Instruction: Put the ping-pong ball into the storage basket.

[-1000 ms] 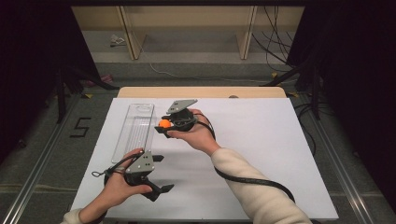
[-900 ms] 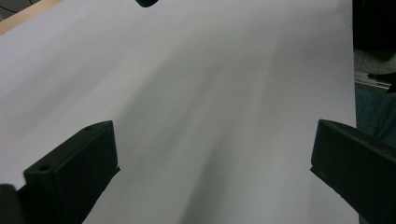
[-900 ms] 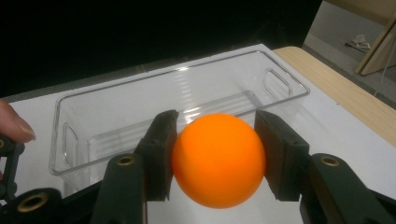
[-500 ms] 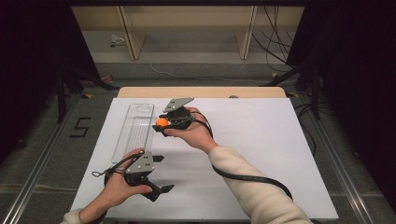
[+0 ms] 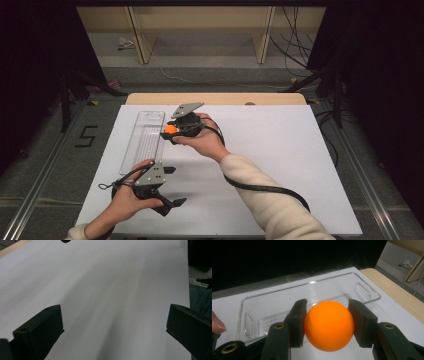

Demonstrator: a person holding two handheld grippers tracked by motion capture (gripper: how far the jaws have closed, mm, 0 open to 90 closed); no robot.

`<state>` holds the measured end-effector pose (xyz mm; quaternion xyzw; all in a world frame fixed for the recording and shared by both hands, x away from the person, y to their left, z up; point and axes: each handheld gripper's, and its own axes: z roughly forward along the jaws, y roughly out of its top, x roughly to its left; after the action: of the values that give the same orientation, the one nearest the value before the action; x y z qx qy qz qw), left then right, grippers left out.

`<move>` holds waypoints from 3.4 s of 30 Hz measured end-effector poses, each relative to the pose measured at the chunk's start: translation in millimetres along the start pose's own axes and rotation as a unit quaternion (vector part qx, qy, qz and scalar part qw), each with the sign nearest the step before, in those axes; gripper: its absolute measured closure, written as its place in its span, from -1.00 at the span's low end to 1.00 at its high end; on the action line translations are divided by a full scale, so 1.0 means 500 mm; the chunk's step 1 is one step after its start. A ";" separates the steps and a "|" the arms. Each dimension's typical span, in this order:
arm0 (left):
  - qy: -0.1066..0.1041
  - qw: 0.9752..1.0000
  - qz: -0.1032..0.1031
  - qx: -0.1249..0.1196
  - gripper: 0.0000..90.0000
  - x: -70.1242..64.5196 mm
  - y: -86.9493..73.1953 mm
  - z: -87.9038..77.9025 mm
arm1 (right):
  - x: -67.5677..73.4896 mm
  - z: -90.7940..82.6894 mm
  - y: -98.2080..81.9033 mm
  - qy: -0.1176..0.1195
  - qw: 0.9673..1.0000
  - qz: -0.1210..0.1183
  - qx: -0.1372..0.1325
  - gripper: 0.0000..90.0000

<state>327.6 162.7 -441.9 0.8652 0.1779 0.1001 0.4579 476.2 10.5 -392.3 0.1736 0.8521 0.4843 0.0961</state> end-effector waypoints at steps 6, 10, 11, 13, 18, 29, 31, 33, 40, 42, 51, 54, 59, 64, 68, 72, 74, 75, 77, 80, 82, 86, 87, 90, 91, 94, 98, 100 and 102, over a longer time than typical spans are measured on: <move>0.000 1.000 0.000 0.000 -1.00 0.000 0.000 0.000 | -0.001 0.004 0.005 -0.001 1.000 -0.003 0.002 0.14; -0.001 1.000 0.000 0.000 -1.00 0.000 0.000 0.000 | -0.002 0.008 0.007 0.000 1.000 -0.003 0.003 0.14; -0.001 1.000 0.000 0.000 -1.00 0.000 0.000 0.000 | -0.001 0.009 0.008 0.001 1.000 -0.002 0.004 0.14; -0.001 1.000 0.000 0.000 -1.00 0.000 0.000 0.001 | -0.001 0.011 0.009 0.001 1.000 -0.003 0.004 0.14; -0.001 1.000 0.000 0.000 -1.00 0.000 0.000 0.001 | -0.001 0.017 0.013 0.002 1.000 -0.003 0.006 0.14; -0.002 1.000 0.000 0.000 -0.99 -0.001 0.000 0.001 | -0.003 0.030 0.022 0.004 1.000 -0.003 0.008 0.14; -0.002 1.000 0.000 0.001 -0.99 -0.001 0.000 0.001 | -0.003 0.032 0.023 0.004 1.000 -0.003 0.007 0.14; -0.002 1.000 0.000 0.001 -0.99 -0.001 0.000 0.001 | -0.004 0.033 0.025 0.004 1.000 -0.003 0.008 0.14; -0.003 1.000 0.002 0.001 -0.99 -0.001 0.000 0.002 | -0.004 0.038 0.027 0.005 1.000 -0.001 0.006 0.14; -0.003 1.000 0.002 0.002 -0.99 -0.001 0.000 0.002 | -0.003 0.041 0.027 0.008 1.000 -0.001 0.008 0.14; -0.005 1.000 0.002 0.002 -0.99 -0.002 0.000 0.002 | -0.002 0.055 0.032 0.011 1.000 -0.001 0.010 0.14; -0.005 1.000 0.003 0.003 -0.99 -0.002 0.000 0.003 | -0.002 0.057 0.034 0.012 1.000 -0.001 0.010 0.14; -0.005 1.000 0.003 0.004 -0.99 -0.002 0.000 0.003 | -0.004 0.063 0.035 0.012 1.000 0.001 0.013 0.14; -0.008 1.000 0.003 0.005 -0.99 -0.003 0.000 0.003 | -0.004 0.071 0.038 0.014 1.000 0.003 0.013 0.14; -0.008 1.000 0.002 0.004 -0.99 -0.003 0.000 0.003 | -0.003 0.077 0.038 0.016 1.000 0.003 0.015 0.14; -0.008 1.000 0.001 0.005 -0.99 -0.004 0.000 0.003 | -0.002 0.084 0.038 0.017 1.000 0.002 0.018 0.14; -0.009 1.000 0.002 0.005 -0.99 -0.004 0.000 0.004 | -0.002 0.086 0.038 0.018 1.000 0.001 0.019 0.14; -0.010 1.000 0.003 0.006 -0.99 -0.004 0.000 0.004 | -0.002 0.088 0.038 0.018 1.000 0.003 0.020 0.14; -0.010 1.000 0.003 0.006 -0.99 -0.004 0.000 0.004 | -0.002 0.091 0.038 0.018 1.000 0.003 0.020 0.14; -0.010 1.000 0.004 0.007 -0.99 -0.004 0.000 0.004 | -0.002 0.096 0.039 0.019 1.000 0.003 0.023 0.14; -0.011 1.000 0.003 0.006 -0.99 -0.004 0.000 0.004 | -0.002 0.099 0.039 0.019 1.000 0.004 0.023 0.14; -0.011 1.000 0.004 0.006 -0.99 -0.005 0.000 0.004 | -0.001 0.104 0.040 0.020 0.999 0.003 0.025 0.14; -0.011 1.000 0.004 0.006 -0.99 -0.005 0.000 0.004 | -0.001 0.105 0.040 0.020 0.999 0.003 0.025 0.14; -0.012 1.000 0.004 0.007 -0.99 -0.004 0.000 0.004 | -0.001 0.107 0.041 0.021 0.999 0.004 0.026 0.14; -0.012 1.000 0.004 0.007 -0.99 -0.004 0.000 0.004 | -0.002 0.109 0.041 0.022 0.999 0.004 0.027 0.14; -0.012 1.000 0.004 0.007 -0.99 -0.005 0.000 0.005 | -0.001 0.112 0.042 0.023 0.999 0.004 0.029 0.14; -0.012 1.000 0.004 0.007 -0.99 -0.005 0.000 0.005 | -0.001 0.117 0.043 0.024 0.999 0.003 0.031 0.14; -0.012 1.000 0.004 0.007 -0.99 -0.005 0.000 0.005 | -0.001 0.120 0.043 0.025 0.999 0.003 0.032 0.14; -0.012 1.000 0.004 0.007 -0.99 -0.005 0.000 0.005 | 0.000 0.123 0.043 0.026 0.999 0.003 0.035 0.14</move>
<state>326.0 159.8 -443.2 0.8705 0.1697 0.0898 0.4532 501.2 69.3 -405.4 0.1672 0.8700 0.4591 0.0666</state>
